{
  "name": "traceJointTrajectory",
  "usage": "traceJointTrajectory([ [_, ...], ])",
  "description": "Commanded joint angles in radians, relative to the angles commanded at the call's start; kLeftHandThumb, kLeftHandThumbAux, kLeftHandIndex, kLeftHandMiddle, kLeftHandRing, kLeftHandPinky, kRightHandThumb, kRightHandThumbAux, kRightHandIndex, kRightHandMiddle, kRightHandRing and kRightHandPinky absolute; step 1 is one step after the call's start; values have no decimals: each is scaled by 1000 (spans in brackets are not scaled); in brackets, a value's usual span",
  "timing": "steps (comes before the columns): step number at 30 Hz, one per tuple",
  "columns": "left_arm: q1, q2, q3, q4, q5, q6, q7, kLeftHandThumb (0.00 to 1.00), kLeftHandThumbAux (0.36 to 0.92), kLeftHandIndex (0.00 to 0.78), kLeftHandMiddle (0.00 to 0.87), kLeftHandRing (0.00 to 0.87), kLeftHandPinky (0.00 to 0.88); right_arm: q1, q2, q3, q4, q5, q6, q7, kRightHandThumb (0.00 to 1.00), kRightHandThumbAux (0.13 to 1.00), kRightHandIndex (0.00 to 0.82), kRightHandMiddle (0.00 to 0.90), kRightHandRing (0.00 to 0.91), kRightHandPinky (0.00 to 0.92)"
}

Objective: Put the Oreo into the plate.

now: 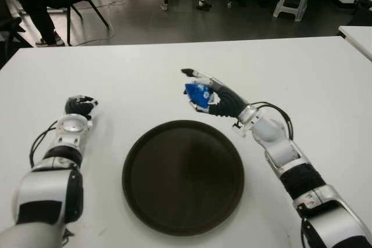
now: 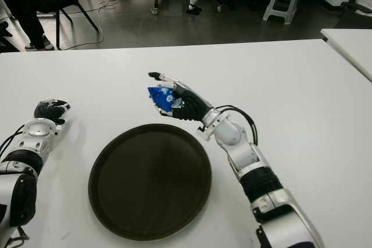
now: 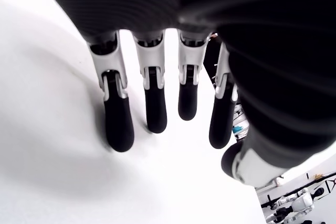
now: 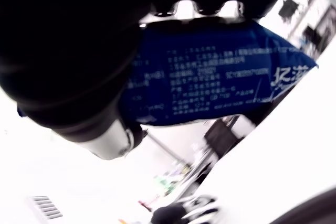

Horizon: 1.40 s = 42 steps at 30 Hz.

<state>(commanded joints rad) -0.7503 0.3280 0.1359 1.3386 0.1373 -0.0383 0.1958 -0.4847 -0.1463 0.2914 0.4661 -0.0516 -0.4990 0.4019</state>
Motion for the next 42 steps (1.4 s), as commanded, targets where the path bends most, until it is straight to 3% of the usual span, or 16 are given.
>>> traceJointTrajectory([
  [11,-1,0,7,0,-6,1,-11,684,715,405,205,205,195,5,26,1,13,7,-33,68,702,720,418,94,27,0],
  [22,1,-1,-4,0,2,-4,-7,683,717,403,208,225,218,6,46,28,21,10,-9,142,701,721,419,102,35,0],
  [42,-2,-4,1,-1,-5,-2,-8,686,716,404,208,234,237,-10,71,49,98,-47,-86,141,703,720,419,101,38,0],
])
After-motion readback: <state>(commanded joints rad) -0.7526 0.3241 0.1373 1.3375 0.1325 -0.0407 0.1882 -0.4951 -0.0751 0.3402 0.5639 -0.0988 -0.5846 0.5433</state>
